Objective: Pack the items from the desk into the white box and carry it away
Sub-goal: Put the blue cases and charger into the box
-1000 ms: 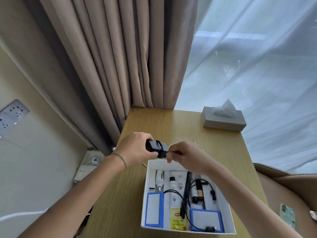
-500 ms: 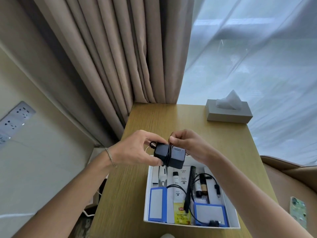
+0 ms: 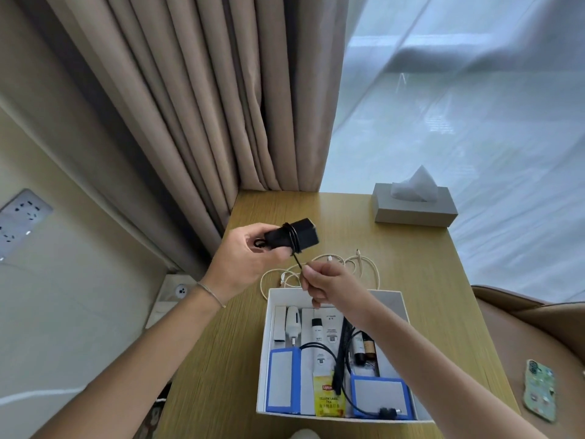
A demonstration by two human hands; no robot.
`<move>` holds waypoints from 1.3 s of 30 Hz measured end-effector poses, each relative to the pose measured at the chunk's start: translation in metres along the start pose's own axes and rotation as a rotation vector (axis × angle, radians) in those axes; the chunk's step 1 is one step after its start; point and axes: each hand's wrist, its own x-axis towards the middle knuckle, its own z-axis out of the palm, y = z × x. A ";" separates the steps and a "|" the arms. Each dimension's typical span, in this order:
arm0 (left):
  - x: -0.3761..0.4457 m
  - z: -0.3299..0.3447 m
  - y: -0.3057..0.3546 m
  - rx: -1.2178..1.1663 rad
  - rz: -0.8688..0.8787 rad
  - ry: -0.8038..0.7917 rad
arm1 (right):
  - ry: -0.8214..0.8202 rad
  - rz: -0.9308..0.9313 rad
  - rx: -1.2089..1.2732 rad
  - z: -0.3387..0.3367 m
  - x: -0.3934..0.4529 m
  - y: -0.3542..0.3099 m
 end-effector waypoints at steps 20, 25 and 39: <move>-0.013 0.001 0.024 0.484 0.097 -0.497 | 0.110 -0.219 -0.486 -0.055 -0.005 -0.055; -0.017 0.003 0.021 0.281 0.131 -0.427 | 0.098 -0.067 -0.290 -0.045 -0.001 -0.024; -0.020 0.023 -0.037 0.762 -0.044 0.060 | 0.094 0.004 -0.772 -0.011 -0.019 0.009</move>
